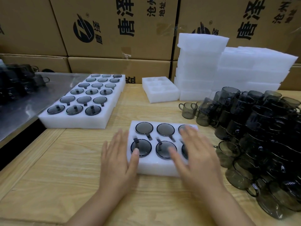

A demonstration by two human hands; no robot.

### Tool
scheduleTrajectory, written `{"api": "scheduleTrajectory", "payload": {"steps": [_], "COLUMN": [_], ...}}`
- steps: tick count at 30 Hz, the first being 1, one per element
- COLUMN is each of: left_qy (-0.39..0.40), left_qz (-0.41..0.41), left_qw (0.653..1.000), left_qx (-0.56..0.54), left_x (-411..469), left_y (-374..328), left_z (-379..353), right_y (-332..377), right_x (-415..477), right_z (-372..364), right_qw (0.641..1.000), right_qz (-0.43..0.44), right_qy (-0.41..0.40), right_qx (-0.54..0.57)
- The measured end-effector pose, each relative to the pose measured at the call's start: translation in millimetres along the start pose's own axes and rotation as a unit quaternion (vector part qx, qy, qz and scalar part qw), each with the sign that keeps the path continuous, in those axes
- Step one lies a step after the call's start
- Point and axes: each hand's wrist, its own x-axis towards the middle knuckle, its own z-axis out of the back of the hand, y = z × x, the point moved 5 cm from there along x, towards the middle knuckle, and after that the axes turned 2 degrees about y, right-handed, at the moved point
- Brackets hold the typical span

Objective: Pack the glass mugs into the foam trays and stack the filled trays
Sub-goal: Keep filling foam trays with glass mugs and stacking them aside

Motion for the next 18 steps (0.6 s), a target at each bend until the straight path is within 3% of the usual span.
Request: {"api": "scheduleTrajectory", "payload": {"steps": [2,4,7,9,13,16,18], "left_qy": [0.066,0.093,0.042,0.029,-0.042,-0.045,-0.047], "left_qz": [0.119,0.157,0.177,0.204,0.281,0.32,0.329], "left_qw": [0.991,0.983,0.977,0.949,0.811,0.692,0.645], "left_qx": [-0.008,-0.011,-0.113,-0.238,-0.511,-0.646,-0.688], "left_x": [2.6,4.5,3.9,4.8,10.1,11.5,13.5], "left_y": [18.5,23.7,23.5,25.1,27.3,24.9,25.3], "left_z": [-8.8,-13.9,-12.4,-10.5,-6.1,-8.3,-4.2], "right_y": [-23.8,-35.7,-43.9,-51.6,-41.9,-33.4,-27.5], "right_x": [4.9,2.8,3.9,4.4,2.1,2.0,2.3], "right_z": [0.1,-12.4,-11.4,-9.4,-23.2,-34.3,-41.4], "right_qw": [0.99,0.974,0.963,0.94,0.826,0.761,0.712], "right_qz": [-0.12,-0.185,-0.235,-0.272,-0.262,-0.244,-0.246], "right_qy": [0.054,0.129,0.086,0.036,0.038,0.054,0.079], "right_qx": [0.04,0.022,0.102,0.205,0.498,0.599,0.654]}}
